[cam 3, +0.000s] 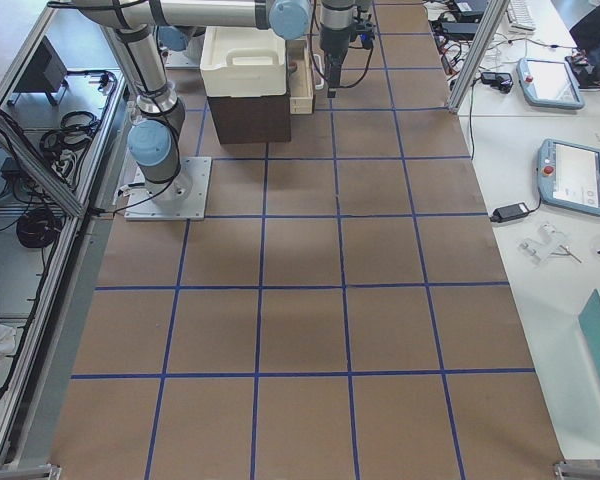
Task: Put scissors in drawer and close it
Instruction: 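Keep pushing the drawer fully shut with the left gripper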
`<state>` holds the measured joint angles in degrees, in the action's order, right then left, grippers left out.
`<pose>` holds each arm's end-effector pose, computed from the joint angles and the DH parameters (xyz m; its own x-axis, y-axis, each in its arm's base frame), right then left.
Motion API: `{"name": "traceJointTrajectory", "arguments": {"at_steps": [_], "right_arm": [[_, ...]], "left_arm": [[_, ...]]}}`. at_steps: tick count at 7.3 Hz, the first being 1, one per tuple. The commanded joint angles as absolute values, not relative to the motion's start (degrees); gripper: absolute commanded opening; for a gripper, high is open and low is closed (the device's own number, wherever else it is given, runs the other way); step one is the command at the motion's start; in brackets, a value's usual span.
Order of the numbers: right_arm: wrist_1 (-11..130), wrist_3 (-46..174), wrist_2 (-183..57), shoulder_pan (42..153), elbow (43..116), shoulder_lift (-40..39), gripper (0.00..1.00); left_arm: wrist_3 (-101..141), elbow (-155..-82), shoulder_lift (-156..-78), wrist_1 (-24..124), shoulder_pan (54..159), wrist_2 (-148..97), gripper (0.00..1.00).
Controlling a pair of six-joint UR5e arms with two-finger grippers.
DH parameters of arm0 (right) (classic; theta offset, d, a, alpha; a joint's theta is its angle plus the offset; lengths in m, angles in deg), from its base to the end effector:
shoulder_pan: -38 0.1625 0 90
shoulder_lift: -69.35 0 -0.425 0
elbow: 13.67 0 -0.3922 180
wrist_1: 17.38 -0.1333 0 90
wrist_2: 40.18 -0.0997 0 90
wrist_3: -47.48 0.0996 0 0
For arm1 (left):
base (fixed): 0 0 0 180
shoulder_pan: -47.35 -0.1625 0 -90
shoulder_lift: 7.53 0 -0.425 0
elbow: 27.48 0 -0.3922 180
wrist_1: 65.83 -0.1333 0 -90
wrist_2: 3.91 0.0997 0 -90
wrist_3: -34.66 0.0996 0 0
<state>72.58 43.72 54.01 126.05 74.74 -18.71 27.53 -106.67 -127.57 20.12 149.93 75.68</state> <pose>0.1087 -0.5096 0.4849 -0.9969 -0.0322 0.0725 -0.0314 0.9994 0.0116 -0.2900 -0.6050 0.2806 -0.9888 0.0498 0.1405 0.0882 0.9555 0.2815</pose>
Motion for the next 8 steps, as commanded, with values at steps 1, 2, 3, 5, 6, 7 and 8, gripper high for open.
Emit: {"name": "traceJointTrajectory", "arguments": {"at_steps": [1, 2, 3, 5, 6, 7, 8], "right_arm": [[72.36, 43.70, 54.30, 126.06, 74.75, -18.63, 1.00], [72.45, 43.70, 54.30, 126.06, 74.75, -18.62, 1.00], [72.45, 43.79, 54.30, 126.06, 74.66, -18.62, 1.00], [72.45, 43.70, 54.39, 126.06, 74.75, -18.62, 1.00], [72.45, 43.53, 54.39, 126.06, 74.75, -18.54, 1.00], [72.62, 43.61, 54.30, 126.06, 74.75, -18.54, 1.00], [72.80, 43.70, 54.21, 126.06, 74.75, -18.54, 1.00]], "left_arm": [[21.34, -106.06, -128.91, 19.69, 150.44, 72.74, 1.00], [15.47, -105.80, -128.30, 19.69, 151.32, 74.55, 0.99], [11.50, -105.19, -128.91, 19.69, 152.37, 75.35, 0.99], [7.42, -105.09, -128.65, 20.38, 153.70, 75.63, 0.99], [7.33, -105.18, -128.39, 20.56, 154.22, 75.63, 0.99], [7.41, -105.70, -127.60, 22.30, 154.40, 75.71, 1.00], [7.50, -105.79, -127.51, 23.11, 154.58, 75.71, 1.00]]}}
